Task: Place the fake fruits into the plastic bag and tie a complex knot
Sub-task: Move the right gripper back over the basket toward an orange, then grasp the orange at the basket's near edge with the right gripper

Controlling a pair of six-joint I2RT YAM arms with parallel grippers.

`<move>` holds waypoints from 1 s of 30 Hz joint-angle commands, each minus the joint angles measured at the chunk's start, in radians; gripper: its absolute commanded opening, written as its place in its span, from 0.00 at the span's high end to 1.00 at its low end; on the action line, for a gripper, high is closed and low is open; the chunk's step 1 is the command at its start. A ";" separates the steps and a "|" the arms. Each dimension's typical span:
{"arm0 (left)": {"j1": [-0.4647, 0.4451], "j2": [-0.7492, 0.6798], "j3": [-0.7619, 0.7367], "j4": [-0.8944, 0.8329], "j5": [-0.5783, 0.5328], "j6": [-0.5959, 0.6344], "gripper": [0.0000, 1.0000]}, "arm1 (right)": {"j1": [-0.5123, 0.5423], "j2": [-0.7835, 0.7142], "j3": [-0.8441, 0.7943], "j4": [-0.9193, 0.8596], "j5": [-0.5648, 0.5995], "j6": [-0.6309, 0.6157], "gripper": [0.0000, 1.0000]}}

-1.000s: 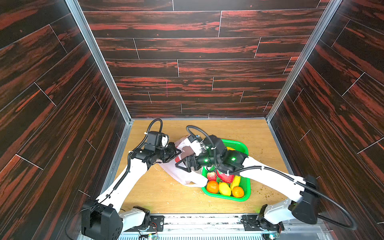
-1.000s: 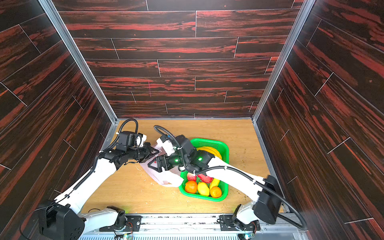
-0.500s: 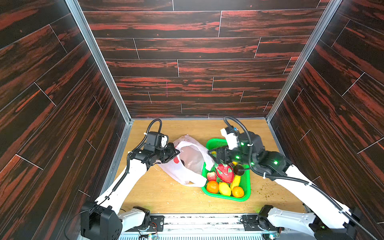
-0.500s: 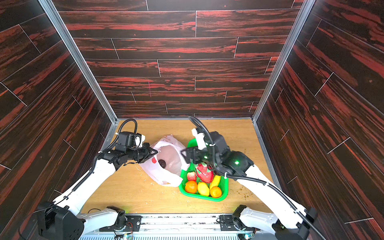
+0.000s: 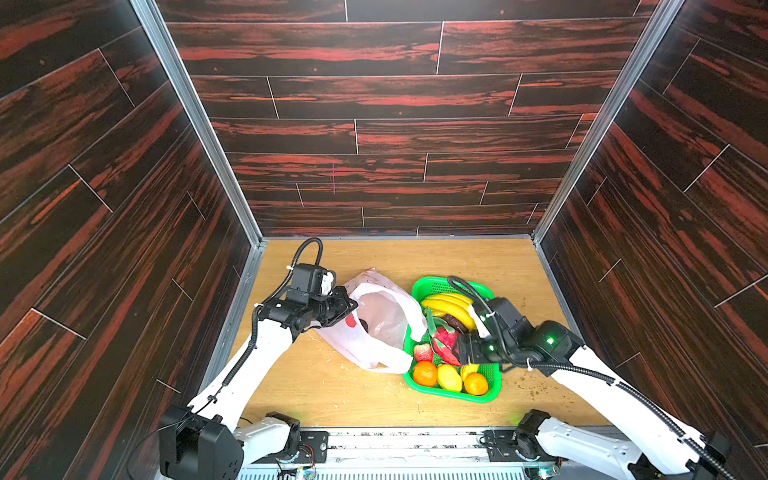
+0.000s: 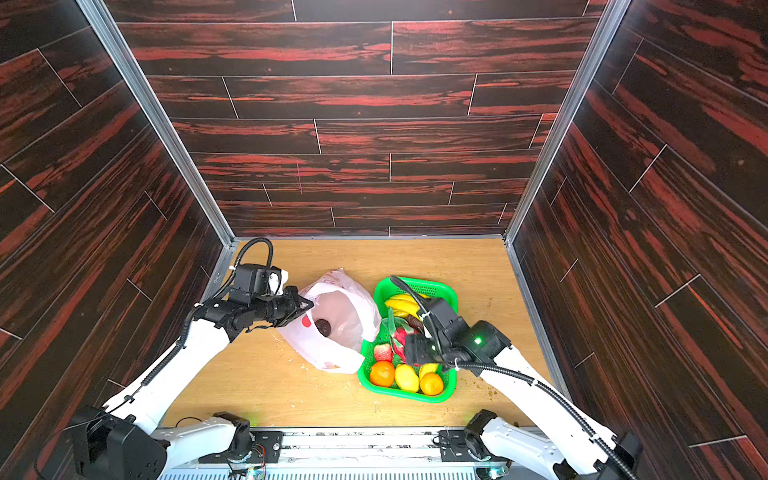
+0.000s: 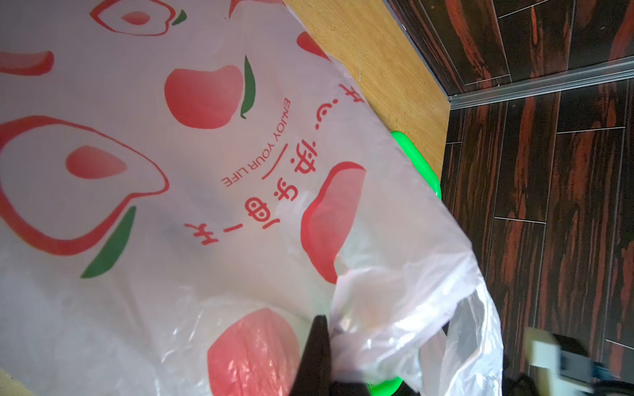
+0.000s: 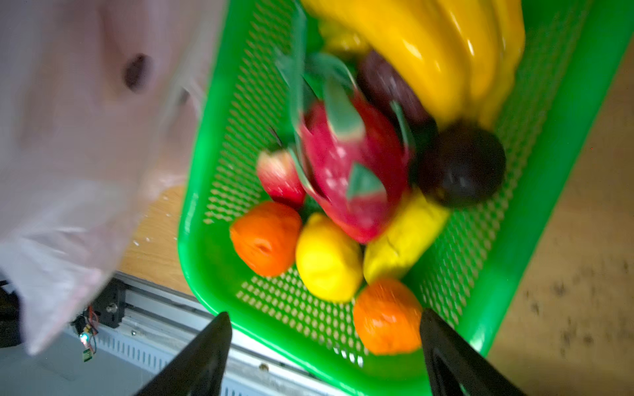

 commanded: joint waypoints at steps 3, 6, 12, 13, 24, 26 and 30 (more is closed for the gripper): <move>-0.002 -0.013 0.036 -0.010 -0.009 0.015 1.00 | 0.000 0.002 -0.076 -0.128 -0.049 0.109 0.19; -0.002 -0.013 0.032 -0.008 -0.004 0.020 1.00 | 0.003 0.036 -0.110 -0.115 -0.057 0.114 0.21; -0.002 -0.016 0.025 -0.003 0.001 0.020 1.00 | 0.005 0.113 -0.133 -0.071 -0.047 0.084 0.20; -0.002 -0.017 0.025 -0.003 0.001 0.020 1.00 | 0.003 0.127 -0.137 -0.066 -0.046 0.077 0.20; -0.002 -0.026 0.024 -0.008 0.000 0.025 1.00 | 0.005 0.205 -0.187 -0.029 -0.060 0.046 0.18; -0.002 -0.025 0.024 -0.009 0.001 0.025 1.00 | 0.003 0.219 -0.206 -0.010 -0.071 0.044 0.18; -0.002 -0.025 0.024 -0.012 0.000 0.025 1.00 | 0.003 0.260 -0.235 0.027 -0.066 0.037 0.18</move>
